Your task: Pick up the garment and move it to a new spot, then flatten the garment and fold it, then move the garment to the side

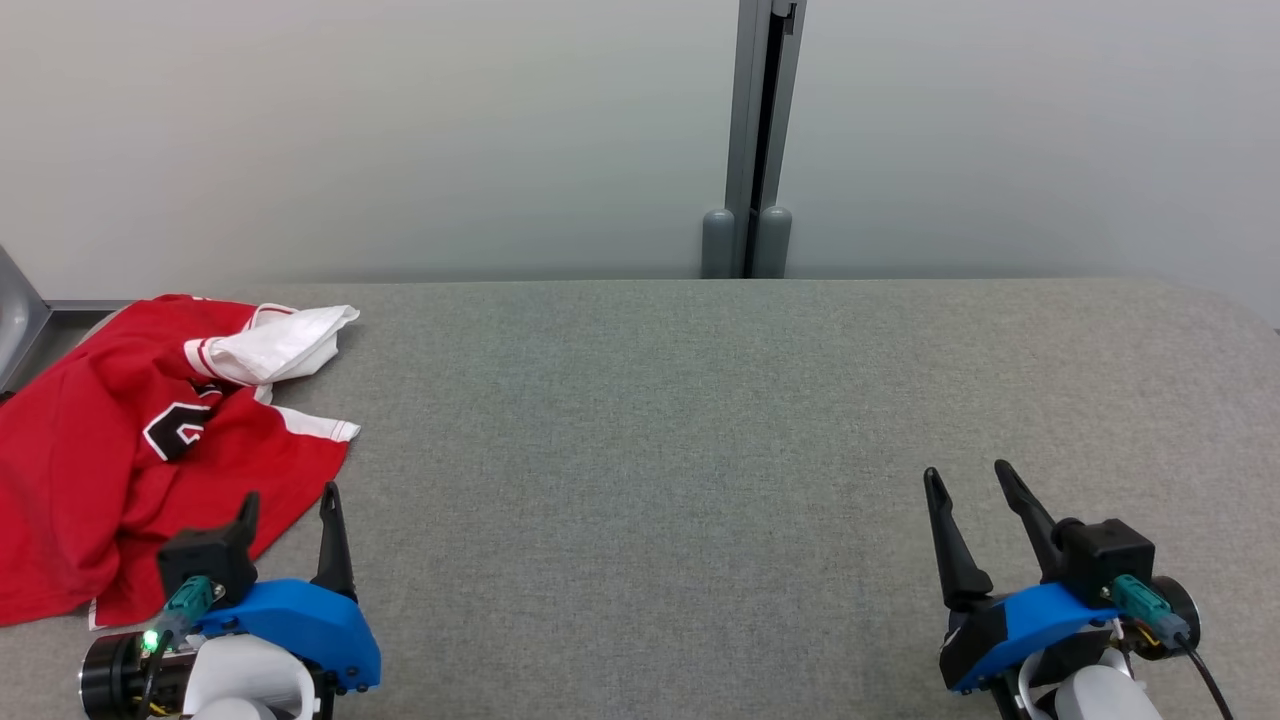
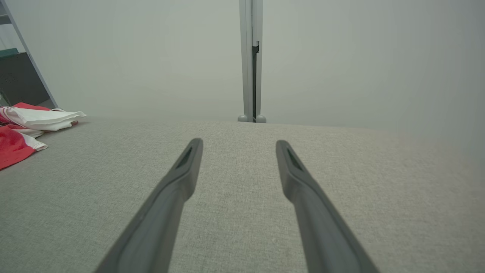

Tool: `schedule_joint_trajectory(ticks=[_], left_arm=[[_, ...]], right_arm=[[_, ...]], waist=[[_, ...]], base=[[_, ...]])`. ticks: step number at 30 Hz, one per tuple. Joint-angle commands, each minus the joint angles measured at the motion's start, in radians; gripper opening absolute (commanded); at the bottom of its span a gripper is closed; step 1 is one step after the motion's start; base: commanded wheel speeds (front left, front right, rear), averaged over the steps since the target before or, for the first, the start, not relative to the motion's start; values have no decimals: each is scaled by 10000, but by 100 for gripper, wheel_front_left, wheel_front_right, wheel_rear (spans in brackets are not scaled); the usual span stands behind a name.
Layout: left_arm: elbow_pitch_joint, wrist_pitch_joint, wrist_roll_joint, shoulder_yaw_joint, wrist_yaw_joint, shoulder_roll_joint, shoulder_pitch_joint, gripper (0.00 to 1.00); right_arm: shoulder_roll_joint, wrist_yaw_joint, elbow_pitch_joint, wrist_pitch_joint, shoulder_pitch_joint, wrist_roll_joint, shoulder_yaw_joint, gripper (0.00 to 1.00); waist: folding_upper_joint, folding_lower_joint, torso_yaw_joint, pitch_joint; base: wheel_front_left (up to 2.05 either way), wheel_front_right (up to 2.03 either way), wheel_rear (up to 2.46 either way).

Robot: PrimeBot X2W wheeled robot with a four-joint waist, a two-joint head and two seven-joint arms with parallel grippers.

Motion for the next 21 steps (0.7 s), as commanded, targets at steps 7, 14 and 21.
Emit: schedule_joint_trajectory(ticks=[7,14,21], left_arm=[[-99,-30,-154,5,82,61,63,100],[-102,-24,-247,-7,87,87,84,100],[-83,-58,-300,-41,148,143,79,100]], right_arm=[[-75,26,119,-58,-180,861,-37,100],[-74,26,190,-56,-210,1274,-52,100],[-74,26,162,-56,-204,1331,-23,100]], waist=[[-1,-1,-37,14],[-1,-1,-58,19],[-1,-1,-67,-3]], base=[[0,0,0],[0,0,0],[0,0,0]])
